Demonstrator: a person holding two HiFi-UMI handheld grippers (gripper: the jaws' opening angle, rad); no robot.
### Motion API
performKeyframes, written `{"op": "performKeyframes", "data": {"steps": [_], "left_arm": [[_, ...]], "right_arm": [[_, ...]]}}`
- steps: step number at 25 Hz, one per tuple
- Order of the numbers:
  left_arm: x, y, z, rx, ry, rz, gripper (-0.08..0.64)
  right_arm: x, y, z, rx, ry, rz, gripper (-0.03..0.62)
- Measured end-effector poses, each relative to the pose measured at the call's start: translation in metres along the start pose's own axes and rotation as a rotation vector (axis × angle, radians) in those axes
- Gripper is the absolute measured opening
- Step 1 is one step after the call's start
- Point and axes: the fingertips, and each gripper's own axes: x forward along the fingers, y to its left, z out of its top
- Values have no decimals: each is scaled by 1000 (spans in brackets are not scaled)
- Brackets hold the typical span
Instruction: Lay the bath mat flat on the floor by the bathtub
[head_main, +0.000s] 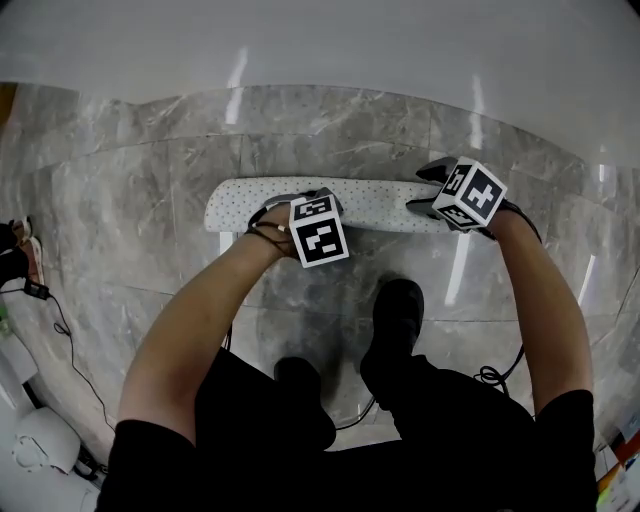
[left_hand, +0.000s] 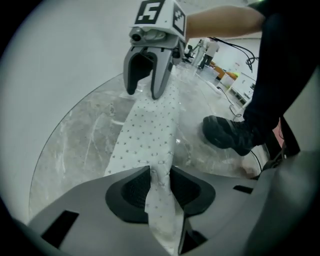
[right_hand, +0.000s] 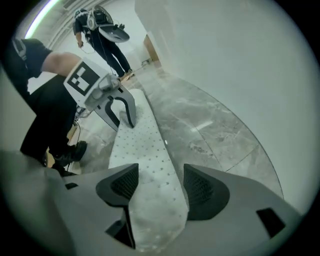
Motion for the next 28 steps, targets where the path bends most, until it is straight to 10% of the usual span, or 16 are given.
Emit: {"op": "performKeyframes", "data": {"steps": [6, 15, 19, 24, 28], "left_arm": [[6, -27, -12, 169, 59, -28, 149], [-31, 37, -5, 39, -61, 72, 288], [-13, 17, -14, 2, 20, -93, 293], [-20, 24, -6, 99, 53, -9, 153], [-33, 31, 1, 103, 10, 50, 72]], "right_arm": [[38, 35, -18, -192, 167, 20, 274], [13, 69, -10, -334, 102, -7, 192], [6, 77, -11, -320, 53, -15, 181], [-14, 68, 0, -178, -82, -16, 101], [-5, 39, -12, -85, -48, -67, 273]]}}
